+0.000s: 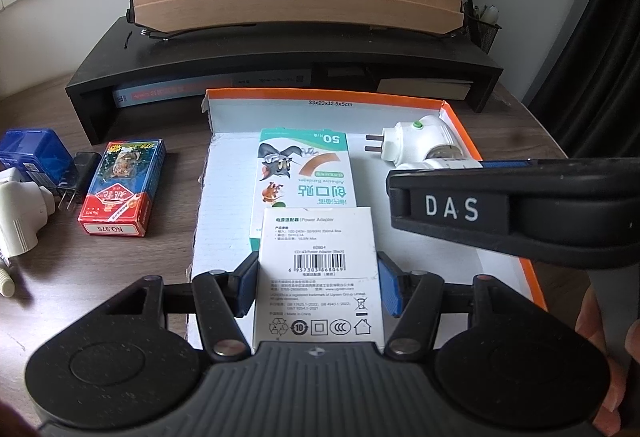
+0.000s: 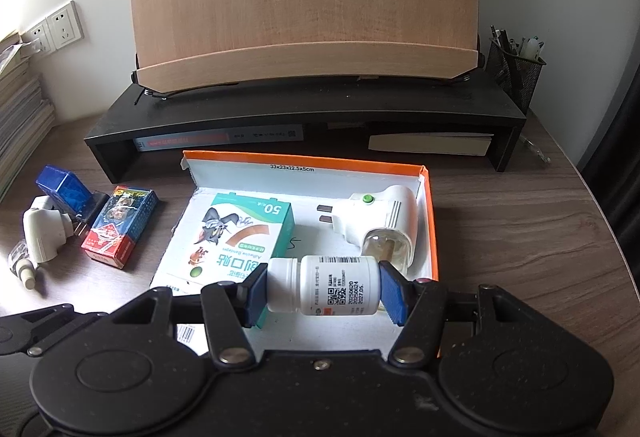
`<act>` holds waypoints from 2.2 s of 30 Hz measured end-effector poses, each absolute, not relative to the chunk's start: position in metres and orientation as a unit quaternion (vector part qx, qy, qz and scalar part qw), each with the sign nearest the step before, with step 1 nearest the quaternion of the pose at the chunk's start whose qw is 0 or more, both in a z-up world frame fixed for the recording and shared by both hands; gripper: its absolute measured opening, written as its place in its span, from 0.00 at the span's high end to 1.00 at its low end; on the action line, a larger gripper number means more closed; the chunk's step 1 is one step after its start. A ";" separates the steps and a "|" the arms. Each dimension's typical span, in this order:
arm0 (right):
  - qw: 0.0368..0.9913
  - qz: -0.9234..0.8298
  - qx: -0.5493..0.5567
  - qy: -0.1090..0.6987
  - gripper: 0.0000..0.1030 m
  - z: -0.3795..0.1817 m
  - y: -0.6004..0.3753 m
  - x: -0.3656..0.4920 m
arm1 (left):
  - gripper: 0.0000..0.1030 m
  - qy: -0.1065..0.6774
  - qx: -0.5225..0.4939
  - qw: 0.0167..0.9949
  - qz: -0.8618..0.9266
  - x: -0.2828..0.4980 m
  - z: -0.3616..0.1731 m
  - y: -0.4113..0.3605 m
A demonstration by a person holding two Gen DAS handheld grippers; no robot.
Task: Organize rigid objects
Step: 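Hold the adapter box and pill bottle above the white box, lowering slowly, then release the adapter box and pill bottle into the white box, opening both grippers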
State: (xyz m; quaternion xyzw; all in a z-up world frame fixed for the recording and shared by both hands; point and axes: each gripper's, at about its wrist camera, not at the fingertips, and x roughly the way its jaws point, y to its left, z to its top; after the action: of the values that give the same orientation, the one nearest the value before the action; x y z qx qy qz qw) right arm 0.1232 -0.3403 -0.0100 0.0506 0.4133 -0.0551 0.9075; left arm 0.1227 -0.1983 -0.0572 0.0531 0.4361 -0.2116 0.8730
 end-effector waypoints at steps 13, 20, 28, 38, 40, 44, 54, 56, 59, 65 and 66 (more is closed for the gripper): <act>0.907 -0.055 0.051 0.414 0.33 -0.010 -0.339 0.125 | 0.42 0.438 0.054 0.872 -0.212 0.124 -0.059 -0.201; 0.907 -0.057 0.052 0.415 0.33 -0.010 -0.338 0.123 | 0.42 0.437 0.055 0.872 -0.212 0.121 -0.059 -0.201; 0.908 -0.062 0.053 0.411 0.32 -0.007 -0.339 0.120 | 0.42 0.436 0.053 0.870 -0.223 0.118 -0.060 -0.204; 0.916 -0.068 0.056 0.392 0.29 0.005 -0.334 0.104 | 0.26 0.429 0.039 0.875 -0.222 0.106 -0.050 -0.191; 0.917 -0.069 0.056 0.389 0.24 0.009 -0.331 0.100 | 0.25 0.428 0.037 0.876 -0.217 0.104 -0.047 -0.185; 0.920 -0.072 0.057 0.380 0.20 0.017 -0.324 0.092 | 0.19 0.426 0.032 0.881 -0.205 0.100 -0.040 -0.171; 0.922 -0.071 0.058 0.375 0.17 0.025 -0.292 0.078 | 0.15 0.421 0.026 0.890 -0.173 0.092 -0.029 -0.123; 0.923 -0.068 0.055 0.375 0.16 0.026 -0.283 0.076 | 0.15 0.421 0.025 0.891 -0.165 0.091 -0.028 -0.113; 0.923 -0.062 0.056 0.375 0.16 0.027 -0.270 0.075 | 0.15 0.421 0.022 0.894 -0.154 0.091 -0.027 -0.096; 0.926 -0.044 0.050 0.373 0.16 0.030 -0.242 0.077 | 0.15 0.416 0.013 0.900 -0.131 0.091 -0.022 -0.064; 0.926 -0.042 0.050 0.372 0.16 0.030 -0.238 0.077 | 0.14 0.415 0.011 0.900 -0.128 0.092 -0.021 -0.060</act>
State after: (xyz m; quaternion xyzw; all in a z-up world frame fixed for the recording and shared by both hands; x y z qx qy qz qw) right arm 0.0772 -0.2380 0.0303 0.0499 0.3724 -0.0415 0.9258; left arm 0.0917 -0.0596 -0.0207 0.0111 0.4154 -0.1281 0.9005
